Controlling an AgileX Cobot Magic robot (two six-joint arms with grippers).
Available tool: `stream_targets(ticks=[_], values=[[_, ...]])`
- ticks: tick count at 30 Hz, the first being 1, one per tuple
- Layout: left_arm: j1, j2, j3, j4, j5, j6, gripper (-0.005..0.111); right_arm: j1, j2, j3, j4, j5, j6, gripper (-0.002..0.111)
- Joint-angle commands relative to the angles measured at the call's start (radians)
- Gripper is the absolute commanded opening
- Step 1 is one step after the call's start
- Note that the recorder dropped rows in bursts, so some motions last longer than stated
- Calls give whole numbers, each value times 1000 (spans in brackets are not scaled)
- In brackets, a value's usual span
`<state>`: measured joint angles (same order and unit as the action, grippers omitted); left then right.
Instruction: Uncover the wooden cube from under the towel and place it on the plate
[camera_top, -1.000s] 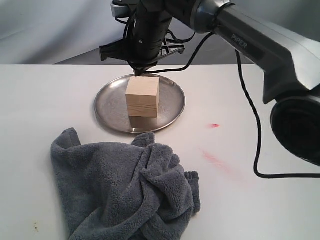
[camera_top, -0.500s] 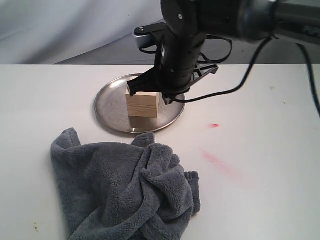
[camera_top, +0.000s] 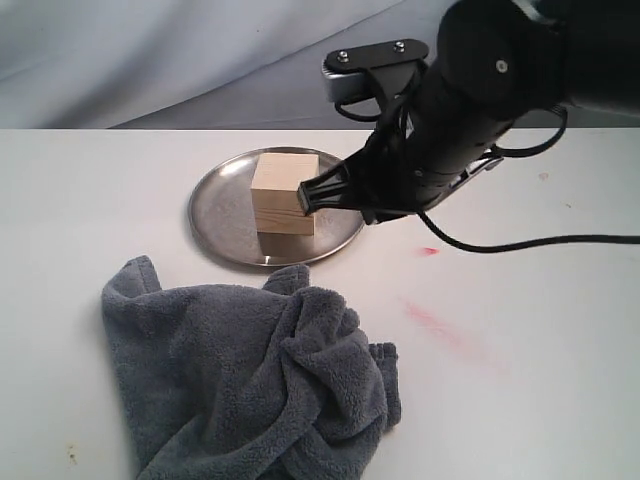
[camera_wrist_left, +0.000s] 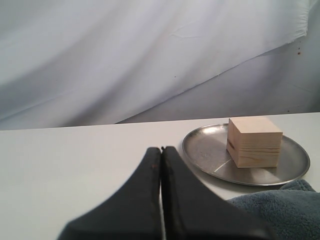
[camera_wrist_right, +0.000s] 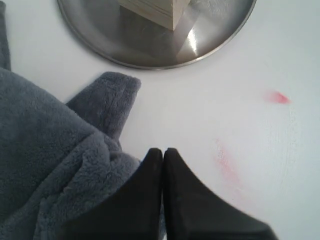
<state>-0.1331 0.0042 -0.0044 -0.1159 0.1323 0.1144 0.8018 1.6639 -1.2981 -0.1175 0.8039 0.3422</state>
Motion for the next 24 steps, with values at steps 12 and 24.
stream_targets(ticks=[12,24], values=[[-5,-4,4,-2,0,-3,0,-2,-201,330,61,-190,12,0],[-5,-4,4,-2,0,-3,0,-157,-408,595,112,-380,-1,0]])
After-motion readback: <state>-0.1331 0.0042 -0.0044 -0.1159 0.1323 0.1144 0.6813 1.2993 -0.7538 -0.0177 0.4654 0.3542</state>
